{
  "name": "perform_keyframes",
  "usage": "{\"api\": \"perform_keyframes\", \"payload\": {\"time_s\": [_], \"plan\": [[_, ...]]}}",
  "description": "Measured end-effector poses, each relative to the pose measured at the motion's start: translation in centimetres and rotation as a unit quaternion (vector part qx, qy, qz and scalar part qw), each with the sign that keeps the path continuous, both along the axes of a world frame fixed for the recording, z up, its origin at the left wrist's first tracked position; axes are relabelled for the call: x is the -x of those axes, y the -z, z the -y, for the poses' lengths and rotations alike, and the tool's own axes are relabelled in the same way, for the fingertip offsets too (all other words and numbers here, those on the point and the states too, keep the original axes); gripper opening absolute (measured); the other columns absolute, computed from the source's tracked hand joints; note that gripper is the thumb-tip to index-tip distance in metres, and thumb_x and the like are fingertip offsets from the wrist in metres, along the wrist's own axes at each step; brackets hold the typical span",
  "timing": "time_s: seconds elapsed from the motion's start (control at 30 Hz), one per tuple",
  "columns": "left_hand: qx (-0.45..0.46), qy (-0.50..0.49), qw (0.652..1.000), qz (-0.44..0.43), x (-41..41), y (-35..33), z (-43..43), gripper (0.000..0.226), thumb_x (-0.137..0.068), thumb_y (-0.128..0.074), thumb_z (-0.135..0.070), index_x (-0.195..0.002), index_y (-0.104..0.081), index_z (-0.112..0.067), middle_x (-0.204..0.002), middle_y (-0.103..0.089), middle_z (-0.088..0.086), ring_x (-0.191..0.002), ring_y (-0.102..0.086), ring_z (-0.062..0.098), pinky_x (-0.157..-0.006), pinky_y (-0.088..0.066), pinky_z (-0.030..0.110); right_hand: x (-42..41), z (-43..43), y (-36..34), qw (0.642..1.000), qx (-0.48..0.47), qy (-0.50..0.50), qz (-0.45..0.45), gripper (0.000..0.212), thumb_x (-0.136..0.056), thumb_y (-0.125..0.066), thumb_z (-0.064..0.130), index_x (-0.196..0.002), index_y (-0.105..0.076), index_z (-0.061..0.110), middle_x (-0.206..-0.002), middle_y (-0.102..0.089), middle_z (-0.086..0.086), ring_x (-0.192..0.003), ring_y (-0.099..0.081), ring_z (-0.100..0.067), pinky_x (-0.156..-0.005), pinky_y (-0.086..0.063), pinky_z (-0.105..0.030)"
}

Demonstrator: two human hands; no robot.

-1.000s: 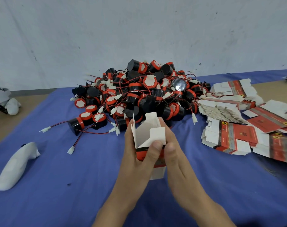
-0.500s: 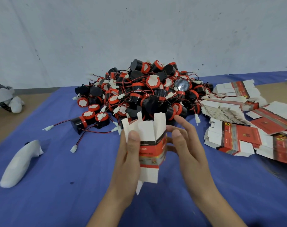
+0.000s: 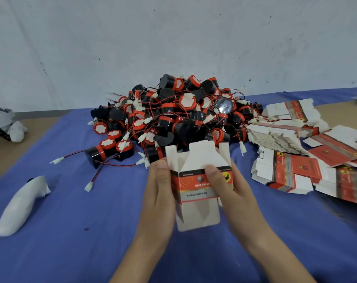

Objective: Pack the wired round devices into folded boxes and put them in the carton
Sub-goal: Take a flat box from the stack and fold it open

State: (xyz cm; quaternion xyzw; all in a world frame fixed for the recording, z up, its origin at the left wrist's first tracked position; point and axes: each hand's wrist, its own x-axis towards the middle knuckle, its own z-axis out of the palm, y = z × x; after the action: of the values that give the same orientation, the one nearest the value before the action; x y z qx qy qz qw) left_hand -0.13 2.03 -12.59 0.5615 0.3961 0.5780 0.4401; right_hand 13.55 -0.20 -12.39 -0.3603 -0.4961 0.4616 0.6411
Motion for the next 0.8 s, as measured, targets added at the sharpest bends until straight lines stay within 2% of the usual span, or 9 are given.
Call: {"api": "perform_keyframes", "payload": {"time_s": [0.13, 0.2, 0.27, 0.33, 0.4, 0.5, 0.6, 0.67, 0.8], "plan": [[-0.007, 0.005, 1.000, -0.025, -0.2, 0.4, 0.0, 0.045, -0.096, -0.035, -0.064, -0.133, -0.052, -0.044, -0.124, -0.065, -0.020, -0.117, -0.062, 0.006, -0.097, -0.051, 0.026, 0.3, -0.4, 0.6, 0.988, -0.060, 0.117, 0.086, 0.072, -0.086, -0.071, 0.049, -0.149, -0.038, 0.042, -0.129, -0.061, 0.021, -0.115, -0.066, -0.007, -0.087, -0.058, -0.023], [-0.011, 0.070, 0.997, -0.040, -0.5, 0.2, 0.5, 0.044, -0.096, -0.046, -0.064, -0.137, -0.047, -0.047, -0.131, -0.061, -0.025, -0.120, -0.058, -0.001, -0.093, -0.050, 0.015, 0.6, -0.4, 0.9, 0.965, -0.073, 0.183, 0.171, 0.082, -0.082, -0.067, 0.058, -0.153, -0.028, 0.045, -0.130, -0.049, 0.032, -0.121, -0.057, 0.000, -0.091, -0.054, -0.019], [-0.016, 0.111, 0.992, -0.056, -1.0, 0.2, 0.9, 0.065, -0.081, -0.062, -0.067, -0.140, -0.040, -0.049, -0.134, -0.055, -0.029, -0.122, -0.054, -0.007, -0.090, -0.047, 0.009, 0.9, -0.2, 1.2, 0.935, -0.089, 0.235, 0.252, 0.082, -0.082, -0.060, 0.068, -0.152, -0.024, 0.047, -0.128, -0.039, 0.038, -0.121, -0.052, 0.003, -0.089, -0.052, -0.020], [-0.012, 0.114, 0.992, -0.059, -1.4, 0.5, 0.9, 0.084, -0.070, -0.073, -0.064, -0.142, -0.033, -0.049, -0.133, -0.053, -0.031, -0.122, -0.053, -0.009, -0.088, -0.048, 0.009, 1.3, 0.0, 1.6, 0.905, -0.104, 0.271, 0.310, 0.081, -0.086, -0.054, 0.073, -0.153, -0.020, 0.044, -0.126, -0.033, 0.041, -0.118, -0.049, 0.000, -0.093, -0.051, -0.030], [-0.021, 0.099, 0.994, -0.050, -1.5, 0.7, 0.8, 0.087, -0.069, -0.077, -0.055, -0.143, -0.033, -0.045, -0.128, -0.056, -0.029, -0.120, -0.055, -0.007, -0.086, -0.049, 0.009, 1.8, 0.1, 1.9, 0.895, -0.108, 0.283, 0.328, 0.081, -0.086, -0.053, 0.072, -0.152, -0.014, 0.046, -0.127, -0.028, 0.045, -0.117, -0.047, -0.003, -0.095, -0.051, -0.040], [-0.046, 0.058, 0.996, -0.057, -1.3, 0.7, 0.5, 0.080, -0.071, -0.075, -0.051, -0.141, -0.036, -0.044, -0.124, -0.060, -0.027, -0.118, -0.056, -0.006, -0.087, -0.048, 0.009, 2.0, 0.2, 1.8, 0.909, -0.103, 0.253, 0.314, 0.083, -0.086, -0.062, 0.065, -0.152, -0.015, 0.046, -0.134, -0.025, 0.042, -0.124, -0.052, -0.008, -0.096, -0.053, -0.045], [-0.048, 0.041, 0.997, -0.052, -0.6, 0.6, 0.1, 0.078, -0.070, -0.072, -0.052, -0.140, -0.038, -0.047, -0.128, -0.059, -0.027, -0.119, -0.056, -0.005, -0.094, -0.051, 0.017, 1.5, 0.1, 1.7, 0.942, -0.098, 0.158, 0.278, 0.091, -0.083, -0.078, 0.034, -0.154, -0.021, 0.048, -0.138, -0.033, 0.029, -0.125, -0.055, -0.003, -0.095, -0.056, -0.032], [-0.055, 0.034, 0.997, -0.053, 0.1, 0.4, -0.2, 0.075, -0.071, -0.072, -0.052, -0.140, -0.042, -0.044, -0.127, -0.060, -0.026, -0.116, -0.058, -0.003, -0.091, -0.051, 0.015, 0.5, 0.0, 1.5, 0.953, -0.104, 0.080, 0.273, 0.094, -0.082, -0.078, 0.020, -0.153, -0.024, 0.052, -0.141, -0.040, 0.024, -0.128, -0.053, 0.000, -0.096, -0.052, -0.019], [-0.063, 0.028, 0.997, -0.034, 1.0, -0.1, -0.6, 0.067, -0.075, -0.073, -0.054, -0.136, -0.047, -0.044, -0.125, -0.064, -0.023, -0.113, -0.062, -0.001, -0.083, -0.050, 0.011, -1.6, 0.6, 0.5, 0.977, -0.072, -0.024, 0.198, 0.061, -0.086, -0.064, 0.045, -0.143, -0.044, 0.055, -0.136, -0.060, 0.017, -0.125, -0.059, -0.008, -0.096, -0.051, -0.020]]}}
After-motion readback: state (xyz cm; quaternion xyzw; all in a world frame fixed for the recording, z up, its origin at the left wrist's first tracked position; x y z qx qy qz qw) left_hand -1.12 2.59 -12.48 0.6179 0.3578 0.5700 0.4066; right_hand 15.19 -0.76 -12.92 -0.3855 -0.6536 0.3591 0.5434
